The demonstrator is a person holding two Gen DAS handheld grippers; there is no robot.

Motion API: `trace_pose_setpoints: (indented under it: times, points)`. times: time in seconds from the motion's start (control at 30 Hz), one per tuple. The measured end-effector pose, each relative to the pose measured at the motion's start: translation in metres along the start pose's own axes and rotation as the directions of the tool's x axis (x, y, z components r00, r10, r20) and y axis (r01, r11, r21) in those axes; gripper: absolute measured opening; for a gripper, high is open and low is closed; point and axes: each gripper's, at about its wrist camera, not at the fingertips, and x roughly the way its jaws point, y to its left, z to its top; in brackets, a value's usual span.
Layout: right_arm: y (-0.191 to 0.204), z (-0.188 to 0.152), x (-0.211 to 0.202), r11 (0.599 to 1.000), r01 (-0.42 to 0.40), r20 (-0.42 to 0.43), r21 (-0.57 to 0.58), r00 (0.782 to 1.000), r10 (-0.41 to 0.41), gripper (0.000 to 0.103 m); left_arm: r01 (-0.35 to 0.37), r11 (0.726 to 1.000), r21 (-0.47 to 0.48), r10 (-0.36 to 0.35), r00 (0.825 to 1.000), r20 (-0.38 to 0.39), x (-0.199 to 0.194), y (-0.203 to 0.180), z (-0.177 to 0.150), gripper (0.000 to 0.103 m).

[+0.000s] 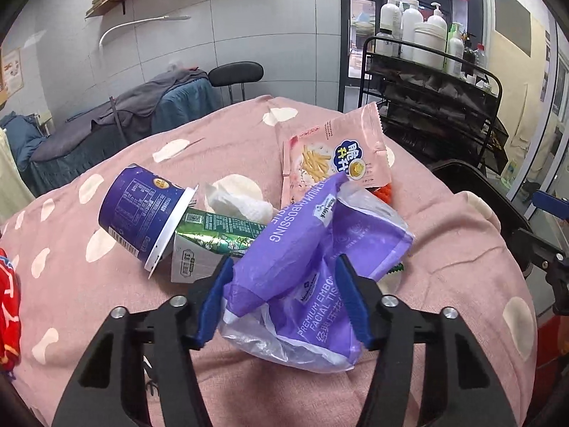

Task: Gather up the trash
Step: 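Grasp the purple plastic bag with the left gripper, then grasp the pink snack wrapper with the right gripper while the left holds the bag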

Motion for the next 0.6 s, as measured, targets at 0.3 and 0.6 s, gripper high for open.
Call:
trace_pose_setpoints:
  times: [0.3,0.6]
  points:
    - [0.02,0.023,0.016,0.996,-0.085,0.01,-0.003,0.996,0.085,0.098,0.021,0.999,-0.03,-0.018,0.997,0.079,-0.025,-0.004,-0.015,0.021]
    - [0.034,0.051,0.052,0.984,-0.177,-0.029,0.038,0.984,0.178,0.092,0.064,0.992,-0.105,-0.047,0.986,0.16,-0.054,0.0,-0.017,0.011]
